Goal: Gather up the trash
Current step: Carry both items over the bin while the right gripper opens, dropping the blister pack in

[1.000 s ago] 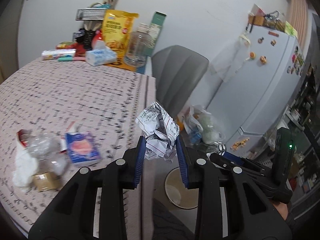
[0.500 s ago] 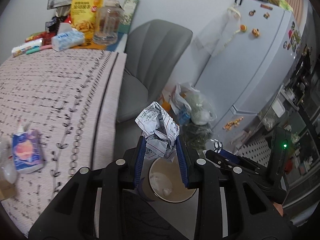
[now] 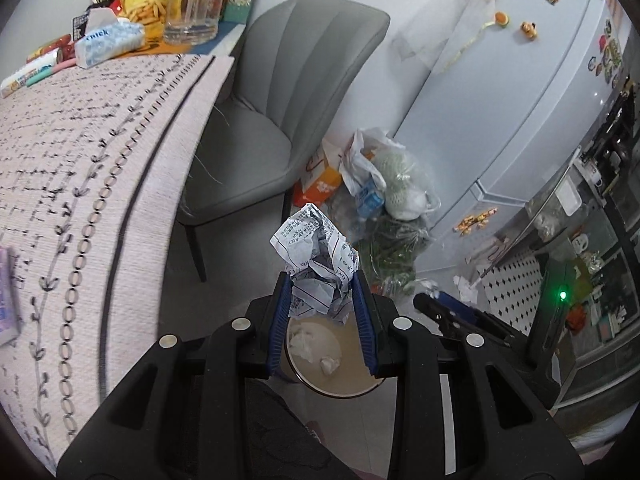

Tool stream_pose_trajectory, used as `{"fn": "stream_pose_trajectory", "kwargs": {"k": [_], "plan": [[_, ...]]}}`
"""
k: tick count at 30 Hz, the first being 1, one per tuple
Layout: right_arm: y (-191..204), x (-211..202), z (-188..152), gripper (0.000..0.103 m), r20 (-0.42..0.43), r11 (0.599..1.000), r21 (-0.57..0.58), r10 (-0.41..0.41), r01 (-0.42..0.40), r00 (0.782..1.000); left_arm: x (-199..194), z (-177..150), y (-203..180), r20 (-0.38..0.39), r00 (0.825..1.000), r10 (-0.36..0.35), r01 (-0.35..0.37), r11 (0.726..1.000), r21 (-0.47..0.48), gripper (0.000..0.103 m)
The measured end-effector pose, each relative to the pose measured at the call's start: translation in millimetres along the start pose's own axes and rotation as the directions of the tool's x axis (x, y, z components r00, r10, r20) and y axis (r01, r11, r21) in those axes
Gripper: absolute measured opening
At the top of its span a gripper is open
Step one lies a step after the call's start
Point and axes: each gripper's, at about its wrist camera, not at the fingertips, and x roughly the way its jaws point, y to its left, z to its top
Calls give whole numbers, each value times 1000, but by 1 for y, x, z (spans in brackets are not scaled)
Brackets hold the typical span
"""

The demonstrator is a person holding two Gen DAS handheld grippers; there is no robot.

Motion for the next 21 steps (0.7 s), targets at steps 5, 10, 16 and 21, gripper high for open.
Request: {"fn": "stream_pose_trajectory", "kwargs": {"k": [5, 10, 16, 21], "plan": [[-14, 10, 9, 51, 22, 1000, 19, 6, -6, 1000, 15, 1, -6, -28, 1000, 3, -2, 1000, 10, 31], [-24, 10, 10, 59, 33, 999, 36, 10, -11, 999, 27, 1, -10, -47, 999, 3, -2, 1000, 10, 31], [-41, -4, 7, 60, 37, 998, 65, -15, 13, 999, 49, 1, -18, -90, 995, -30, 31, 999, 10, 31], [-59, -26, 7, 61, 52, 995, 92, -50, 46, 997, 69, -1, -31, -127, 989, -74, 77, 997, 25, 31]]}}
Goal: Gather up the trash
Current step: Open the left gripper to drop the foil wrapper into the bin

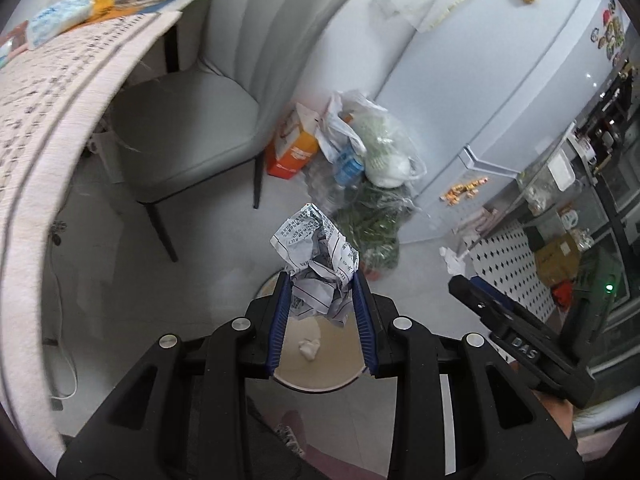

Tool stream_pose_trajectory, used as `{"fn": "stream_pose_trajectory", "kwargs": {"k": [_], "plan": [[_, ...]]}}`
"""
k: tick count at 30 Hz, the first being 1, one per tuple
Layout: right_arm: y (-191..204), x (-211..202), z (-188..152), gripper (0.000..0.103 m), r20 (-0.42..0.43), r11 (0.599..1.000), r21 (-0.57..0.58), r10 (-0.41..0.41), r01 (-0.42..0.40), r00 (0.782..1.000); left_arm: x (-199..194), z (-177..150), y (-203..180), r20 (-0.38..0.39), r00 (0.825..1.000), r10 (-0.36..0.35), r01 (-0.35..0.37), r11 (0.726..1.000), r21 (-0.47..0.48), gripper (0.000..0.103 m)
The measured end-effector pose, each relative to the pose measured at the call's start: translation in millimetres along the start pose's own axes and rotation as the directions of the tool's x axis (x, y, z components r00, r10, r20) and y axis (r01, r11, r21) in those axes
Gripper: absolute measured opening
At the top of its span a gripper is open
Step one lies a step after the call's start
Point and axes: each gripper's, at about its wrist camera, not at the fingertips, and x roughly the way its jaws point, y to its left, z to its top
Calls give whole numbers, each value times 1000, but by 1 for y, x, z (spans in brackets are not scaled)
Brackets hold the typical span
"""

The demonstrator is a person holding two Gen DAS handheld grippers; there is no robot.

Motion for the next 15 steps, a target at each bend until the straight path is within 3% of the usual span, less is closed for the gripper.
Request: {"fn": "stream_pose_trajectory", "kwargs": {"k": [10, 12, 14, 15], "plan": [[-18, -28, 3, 61, 31, 999, 22, -33, 32, 999, 37, 5, -34, -89, 993, -73, 79, 995, 65, 33], [-22, -34, 2, 61, 37, 999, 29, -35, 34, 999, 45, 7, -41, -113, 989, -100, 108, 992, 71, 41], [-26, -37, 1, 61, 38, 999, 36, -40, 39, 998, 50, 10, -46, -125, 984, -127, 136, 988, 66, 59], [-29, -38, 1, 61, 38, 998, 39, -46, 45, 998, 50, 11, -46, -125, 982, -145, 153, 986, 62, 61]]}}
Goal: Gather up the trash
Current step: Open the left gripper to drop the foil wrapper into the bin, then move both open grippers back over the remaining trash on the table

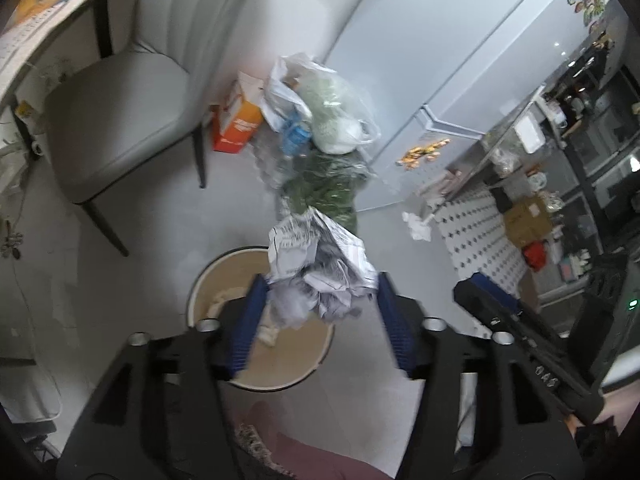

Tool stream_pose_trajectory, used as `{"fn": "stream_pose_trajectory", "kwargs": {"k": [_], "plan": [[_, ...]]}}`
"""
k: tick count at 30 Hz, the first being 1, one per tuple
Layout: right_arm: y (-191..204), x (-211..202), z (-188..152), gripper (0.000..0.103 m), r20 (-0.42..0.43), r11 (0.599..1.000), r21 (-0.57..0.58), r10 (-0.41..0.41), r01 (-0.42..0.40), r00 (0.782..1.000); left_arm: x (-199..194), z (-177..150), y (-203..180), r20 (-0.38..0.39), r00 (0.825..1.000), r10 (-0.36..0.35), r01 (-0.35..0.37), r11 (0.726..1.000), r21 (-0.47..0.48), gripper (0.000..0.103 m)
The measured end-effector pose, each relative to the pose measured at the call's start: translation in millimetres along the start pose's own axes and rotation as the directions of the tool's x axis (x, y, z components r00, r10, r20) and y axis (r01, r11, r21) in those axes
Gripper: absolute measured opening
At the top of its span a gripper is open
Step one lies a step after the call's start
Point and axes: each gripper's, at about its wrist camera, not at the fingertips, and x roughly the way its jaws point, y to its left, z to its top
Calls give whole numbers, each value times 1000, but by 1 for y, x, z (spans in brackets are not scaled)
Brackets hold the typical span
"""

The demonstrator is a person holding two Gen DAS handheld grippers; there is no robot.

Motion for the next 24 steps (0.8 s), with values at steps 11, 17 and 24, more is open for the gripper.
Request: {"fn": "stream_pose_trajectory", "kwargs": {"k": [11, 17, 24], "plan": [[17, -2, -3, 61, -6, 999, -24, 28, -28, 1000, -57, 2, 30, 95, 995, 26, -25, 1000, -12, 88], [49, -8, -6, 77, 2, 996, -78, 52, -52, 999, -115, -6, 56, 188, 974, 127, -119, 992, -51, 93], [90, -16, -8, 95, 21, 989, -132, 74, -71, 997, -188, -30, 88, 310, 925, 218, -185, 974, -131, 96]]}}
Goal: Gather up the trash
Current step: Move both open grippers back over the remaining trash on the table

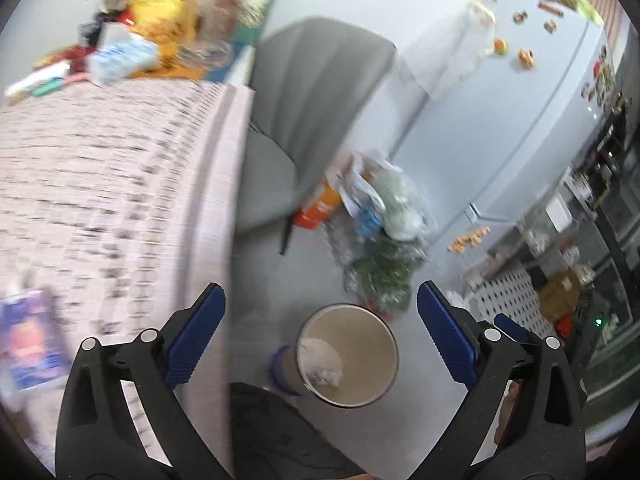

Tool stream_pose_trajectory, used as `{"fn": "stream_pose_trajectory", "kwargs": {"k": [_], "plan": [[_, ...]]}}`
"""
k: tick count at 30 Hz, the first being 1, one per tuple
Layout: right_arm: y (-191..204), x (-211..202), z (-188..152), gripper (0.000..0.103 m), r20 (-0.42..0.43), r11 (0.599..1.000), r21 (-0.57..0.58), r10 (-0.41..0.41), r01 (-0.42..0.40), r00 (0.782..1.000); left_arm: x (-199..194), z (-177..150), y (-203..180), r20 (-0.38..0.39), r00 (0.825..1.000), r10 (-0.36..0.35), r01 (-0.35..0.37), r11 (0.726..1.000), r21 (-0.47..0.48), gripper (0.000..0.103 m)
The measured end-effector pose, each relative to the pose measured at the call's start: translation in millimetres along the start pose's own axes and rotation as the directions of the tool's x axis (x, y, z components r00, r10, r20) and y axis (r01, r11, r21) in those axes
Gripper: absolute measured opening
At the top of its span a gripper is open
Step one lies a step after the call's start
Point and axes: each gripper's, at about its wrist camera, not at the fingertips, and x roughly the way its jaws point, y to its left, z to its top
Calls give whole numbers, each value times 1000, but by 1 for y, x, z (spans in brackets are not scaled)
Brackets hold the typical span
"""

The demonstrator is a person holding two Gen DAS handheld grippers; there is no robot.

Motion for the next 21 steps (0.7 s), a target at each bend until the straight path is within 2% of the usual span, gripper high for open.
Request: {"fn": "stream_pose_trajectory", "kwargs": {"k": [4, 9, 11, 14, 15, 16, 21], "plan": [[24, -1, 3, 95, 16, 1000, -26, 5, -5, 1000, -44, -7, 23, 69, 996, 58, -57, 998, -13, 97], [56, -5, 2, 95, 41, 998, -65, 6, -3, 999, -92, -17, 56, 142, 976, 163, -151, 985, -88, 97], [69, -5, 1, 95, 36, 997, -82, 5, -2, 999, -108, -23, 67, 170, 966, 196, -179, 978, -110, 97], [84, -6, -4, 95, 52, 994, -113, 7, -1, 999, -124, -34, 80, 191, 942, 278, -259, 959, -116, 97], [91, -6, -7, 95, 60, 992, -125, 8, -1, 998, -129, -38, 86, 193, 927, 323, -303, 944, -129, 97], [97, -7, -9, 95, 66, 991, -134, 10, -2, 998, -132, -41, 90, 193, 919, 343, -320, 937, -140, 97], [140, -11, -21, 95, 79, 971, -234, 73, -52, 994, -155, -62, 109, 236, 893, 383, -340, 918, -202, 97]]}}
